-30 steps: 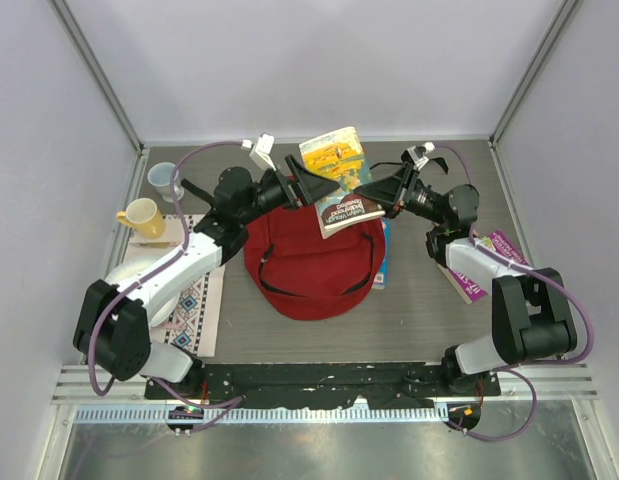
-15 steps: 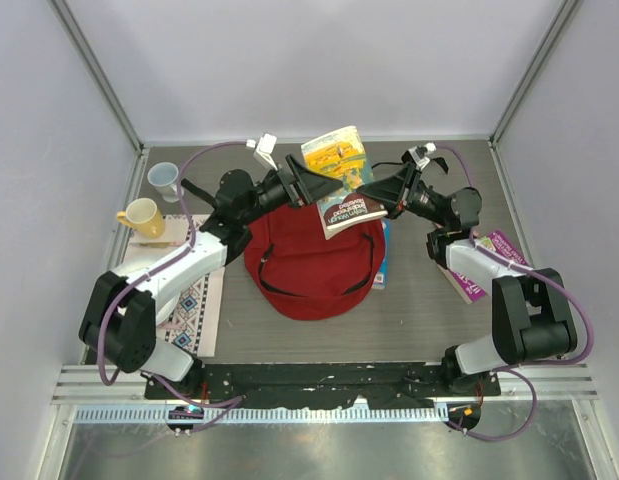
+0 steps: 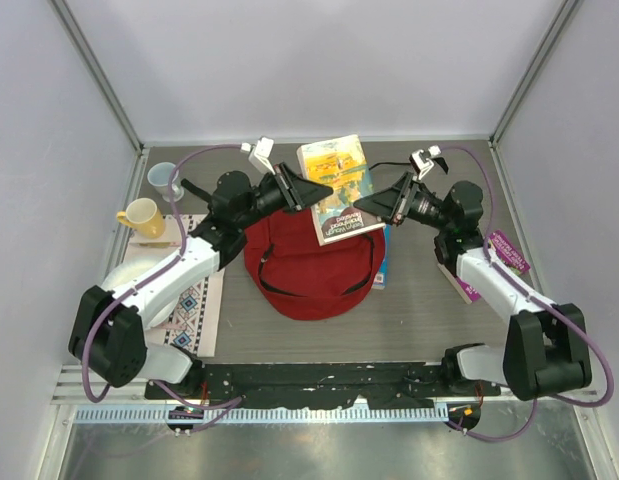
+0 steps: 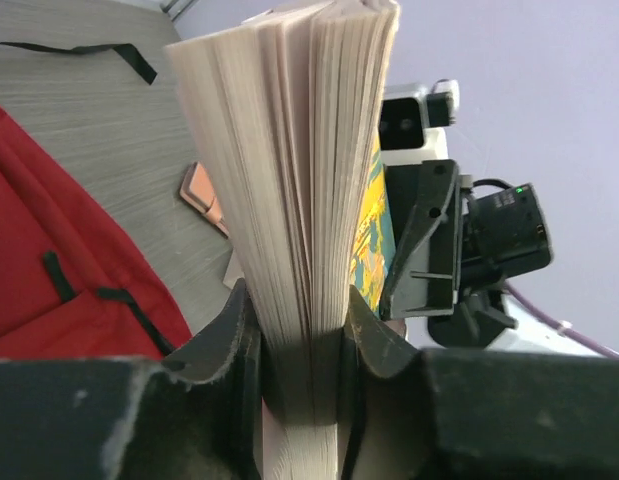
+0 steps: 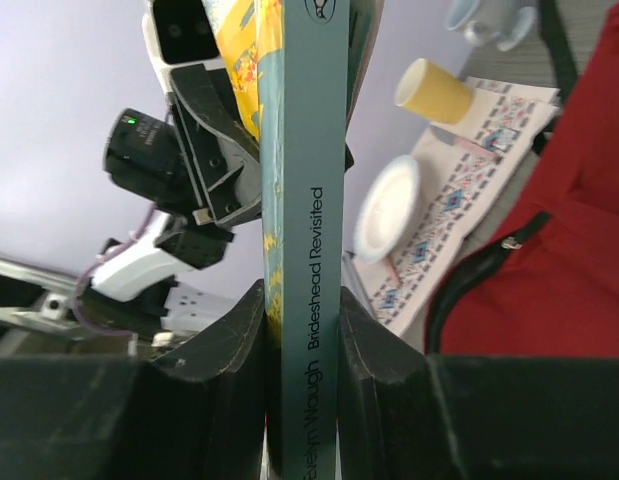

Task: Pack the student bag
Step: Pick up the book from the center of the board.

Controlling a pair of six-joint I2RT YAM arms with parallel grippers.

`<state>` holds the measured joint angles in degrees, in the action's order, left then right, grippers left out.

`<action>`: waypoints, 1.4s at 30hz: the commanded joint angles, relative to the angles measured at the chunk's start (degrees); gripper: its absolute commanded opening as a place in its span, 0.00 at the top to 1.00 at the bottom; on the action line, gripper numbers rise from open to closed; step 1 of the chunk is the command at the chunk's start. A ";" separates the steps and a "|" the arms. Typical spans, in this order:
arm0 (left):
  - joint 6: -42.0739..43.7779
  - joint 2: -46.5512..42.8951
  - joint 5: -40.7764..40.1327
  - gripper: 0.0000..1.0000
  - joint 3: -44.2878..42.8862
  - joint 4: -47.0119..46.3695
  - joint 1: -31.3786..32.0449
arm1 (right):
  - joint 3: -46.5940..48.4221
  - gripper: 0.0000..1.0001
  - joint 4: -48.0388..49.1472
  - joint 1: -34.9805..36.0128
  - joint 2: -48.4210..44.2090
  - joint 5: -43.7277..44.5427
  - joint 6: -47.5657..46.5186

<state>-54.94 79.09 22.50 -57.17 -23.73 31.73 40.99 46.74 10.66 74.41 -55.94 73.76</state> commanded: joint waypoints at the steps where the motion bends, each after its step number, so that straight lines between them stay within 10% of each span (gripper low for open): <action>1: 3.52 -0.25 -3.08 0.90 -1.19 3.95 -0.35 | 7.43 0.84 -24.40 0.68 -6.47 4.17 -23.47; 12: -0.69 -1.74 -9.40 1.00 0.04 -1.14 -0.52 | 5.42 0.17 -41.03 0.77 -11.64 22.10 -27.70; 42: -15.46 -1.66 -16.79 1.00 11.20 -29.62 -1.58 | -0.57 0.12 0.52 14.74 3.53 32.66 -0.99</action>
<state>-68.51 79.35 6.00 -45.78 -42.22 30.22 36.49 35.59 24.67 74.72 -25.19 69.56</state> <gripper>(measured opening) 0.307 0.879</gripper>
